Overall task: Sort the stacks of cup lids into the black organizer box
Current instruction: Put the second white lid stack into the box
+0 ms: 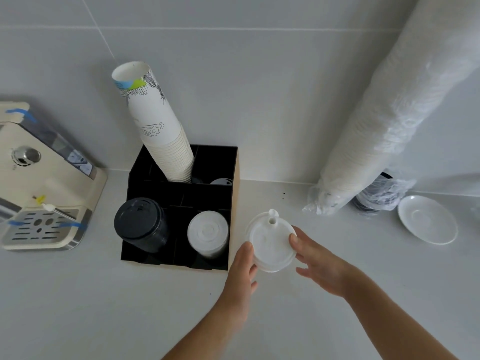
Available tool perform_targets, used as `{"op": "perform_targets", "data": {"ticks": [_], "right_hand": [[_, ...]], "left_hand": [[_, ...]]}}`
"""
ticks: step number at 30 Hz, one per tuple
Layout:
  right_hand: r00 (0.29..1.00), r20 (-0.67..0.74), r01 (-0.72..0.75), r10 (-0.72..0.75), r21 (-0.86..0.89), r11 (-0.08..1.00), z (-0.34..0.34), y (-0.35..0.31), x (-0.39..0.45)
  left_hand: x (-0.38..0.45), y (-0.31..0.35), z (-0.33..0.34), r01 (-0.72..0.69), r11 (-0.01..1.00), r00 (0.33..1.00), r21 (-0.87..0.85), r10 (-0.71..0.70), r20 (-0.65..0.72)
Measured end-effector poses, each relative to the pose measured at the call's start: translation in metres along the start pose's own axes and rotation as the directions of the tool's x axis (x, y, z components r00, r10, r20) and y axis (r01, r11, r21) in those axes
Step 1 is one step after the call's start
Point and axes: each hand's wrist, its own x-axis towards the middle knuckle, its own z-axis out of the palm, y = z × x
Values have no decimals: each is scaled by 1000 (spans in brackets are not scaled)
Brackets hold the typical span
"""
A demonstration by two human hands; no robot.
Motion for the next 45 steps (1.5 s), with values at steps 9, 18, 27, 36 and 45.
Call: {"op": "perform_targets", "data": {"ticks": [9,18,27,36,45], "right_hand": [[995,-32,93,-96,-71,993,41,-20,-28],[981,-40,186,-190,-88,979,60,-43,-40],[961,-100,246,-259,-123,961,74,-74,-29],[922,-141,347,-361,-117,931,89,-106,-10],[924,-161,327,-346,-133,936,92,-140,13]], "left_hand": [[-32,17,-12,-112,993,993,-32,111,-48],[-56,39,-24,-234,960,971,-153,225,-74],[-65,61,-56,-96,947,994,-306,73,-86],[-60,93,-78,-182,862,978,-473,111,-175],[-43,110,-81,-180,885,980,-429,122,-159]]}}
